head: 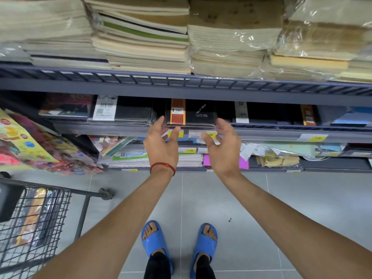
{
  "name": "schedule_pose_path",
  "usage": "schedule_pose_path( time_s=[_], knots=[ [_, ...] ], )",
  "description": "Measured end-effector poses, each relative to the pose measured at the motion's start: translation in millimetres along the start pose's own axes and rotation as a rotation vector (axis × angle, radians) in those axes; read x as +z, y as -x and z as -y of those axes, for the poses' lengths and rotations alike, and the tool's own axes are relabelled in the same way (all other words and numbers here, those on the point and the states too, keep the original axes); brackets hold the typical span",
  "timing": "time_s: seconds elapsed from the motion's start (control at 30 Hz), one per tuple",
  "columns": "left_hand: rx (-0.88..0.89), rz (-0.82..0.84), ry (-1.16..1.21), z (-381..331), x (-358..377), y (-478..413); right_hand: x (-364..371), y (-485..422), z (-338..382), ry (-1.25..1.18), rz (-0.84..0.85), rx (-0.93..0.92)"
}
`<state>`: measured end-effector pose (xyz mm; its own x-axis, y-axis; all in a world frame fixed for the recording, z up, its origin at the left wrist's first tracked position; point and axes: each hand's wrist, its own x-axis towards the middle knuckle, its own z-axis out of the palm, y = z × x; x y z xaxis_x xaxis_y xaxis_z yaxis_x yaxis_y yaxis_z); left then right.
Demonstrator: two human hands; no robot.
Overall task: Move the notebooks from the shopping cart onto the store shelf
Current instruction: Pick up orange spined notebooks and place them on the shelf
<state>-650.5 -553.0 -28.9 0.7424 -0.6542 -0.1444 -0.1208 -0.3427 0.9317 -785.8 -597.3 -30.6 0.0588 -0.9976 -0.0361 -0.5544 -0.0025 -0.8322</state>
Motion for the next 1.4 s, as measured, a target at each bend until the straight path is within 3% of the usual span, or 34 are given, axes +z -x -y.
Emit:
schedule_pose_path(
  time_s=[0.17,0.37,0.5,0.63,0.9,1.13,1.4],
  knots=[
    [0.001,0.043,-0.074,-5.3,-25.0,40.7,-20.3,47.1,22.1,0.291,-0.02,-0.011],
    [0.311,0.353,-0.61,-12.4,-90.0,76.0,-47.0,99.3,64.7,0.621,0.062,-0.244],
    [0.463,0.434,-0.95,-25.3,-133.5,102.4,-61.8,134.9,88.9,0.74,0.101,-0.365],
    [0.543,0.397,-1.11,-36.3,-168.2,128.5,-78.8,169.7,100.9,0.811,0.154,-0.429],
    [0.578,0.214,-1.163,-39.5,-230.9,221.0,-113.3,241.9,113.6,0.818,0.213,-0.488],
    [0.445,0.095,-1.195,-33.3,-301.8,290.5,-122.1,308.5,129.1,0.83,0.313,-0.606],
    [0.4,0.064,-1.208,-8.0,-385.6,305.3,-84.1,379.2,163.1,0.826,0.363,-0.725]
  ],
)
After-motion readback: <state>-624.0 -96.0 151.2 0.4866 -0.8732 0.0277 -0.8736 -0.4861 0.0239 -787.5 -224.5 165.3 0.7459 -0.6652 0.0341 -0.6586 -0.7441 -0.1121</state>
